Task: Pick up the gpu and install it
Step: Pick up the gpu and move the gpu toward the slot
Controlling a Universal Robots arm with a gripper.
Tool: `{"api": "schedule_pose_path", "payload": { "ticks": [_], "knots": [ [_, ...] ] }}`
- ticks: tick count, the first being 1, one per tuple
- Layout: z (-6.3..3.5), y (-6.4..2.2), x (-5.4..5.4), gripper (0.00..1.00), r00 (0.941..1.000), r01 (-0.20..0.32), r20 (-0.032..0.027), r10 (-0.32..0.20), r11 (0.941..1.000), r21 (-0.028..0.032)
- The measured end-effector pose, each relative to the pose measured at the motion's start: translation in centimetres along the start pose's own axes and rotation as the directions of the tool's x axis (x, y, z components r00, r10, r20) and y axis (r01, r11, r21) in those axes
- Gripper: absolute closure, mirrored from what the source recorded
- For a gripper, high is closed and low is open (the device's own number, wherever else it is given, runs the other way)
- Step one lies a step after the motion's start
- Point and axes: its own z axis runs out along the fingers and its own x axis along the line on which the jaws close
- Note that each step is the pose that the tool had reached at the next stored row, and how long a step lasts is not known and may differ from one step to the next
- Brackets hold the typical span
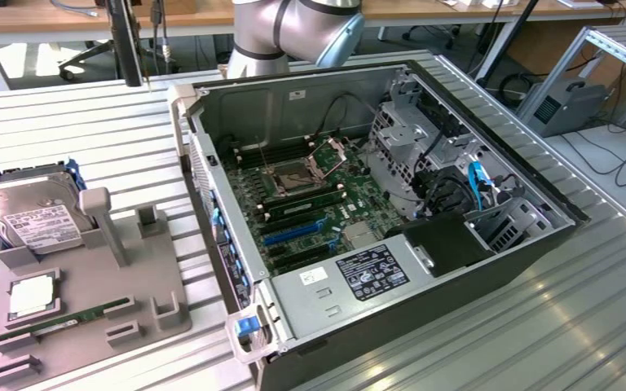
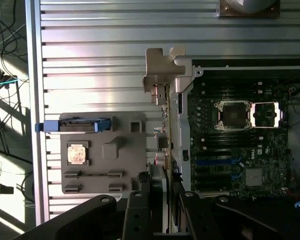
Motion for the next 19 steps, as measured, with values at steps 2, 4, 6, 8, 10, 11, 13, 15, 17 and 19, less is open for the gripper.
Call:
{"api": "schedule_pose_path", "payload": {
  "ticks": [2, 4, 6, 8, 10, 11, 13, 15, 17, 19],
  "knots": [
    [0.04, -0.19, 0.00, 0.73, 1.0000, 0.000, 0.0000, 0.000, 1.0000, 0.0007],
    [0.08, -0.36, -0.01, 0.73, 1.0000, 0.000, 0.0001, 0.000, 1.0000, 0.0014],
    [0.11, -0.52, -0.01, 0.73, 1.0000, 0.000, 0.0000, 0.000, 1.0000, 0.0023],
    [0.14, -0.69, -0.01, 0.73, 1.0000, 0.000, 0.0000, 0.000, 1.0000, 0.0032],
    [0.16, -0.75, -0.02, 0.73, 1.0000, 0.000, 0.0002, 0.000, 1.0000, 0.0066],
    [0.15, -0.74, -0.02, 0.73, 1.0000, 0.000, 0.0002, 0.000, 1.0000, 0.0066],
    [0.15, -0.70, -0.02, 0.73, 1.0000, 0.000, 0.0001, 0.000, 1.0000, 0.0067],
    [0.15, -0.69, -0.02, 0.73, 1.0000, 0.000, 0.0001, 0.000, 1.0000, 0.0068],
    [0.20, -0.69, -0.01, 0.73, 1.0000, 0.000, 0.0003, 0.000, 1.0000, 0.0066],
    [0.32, -0.84, -0.05, 0.73, 1.0000, 0.000, 0.0000, 0.000, 1.0000, 0.0067]
  ]
}}
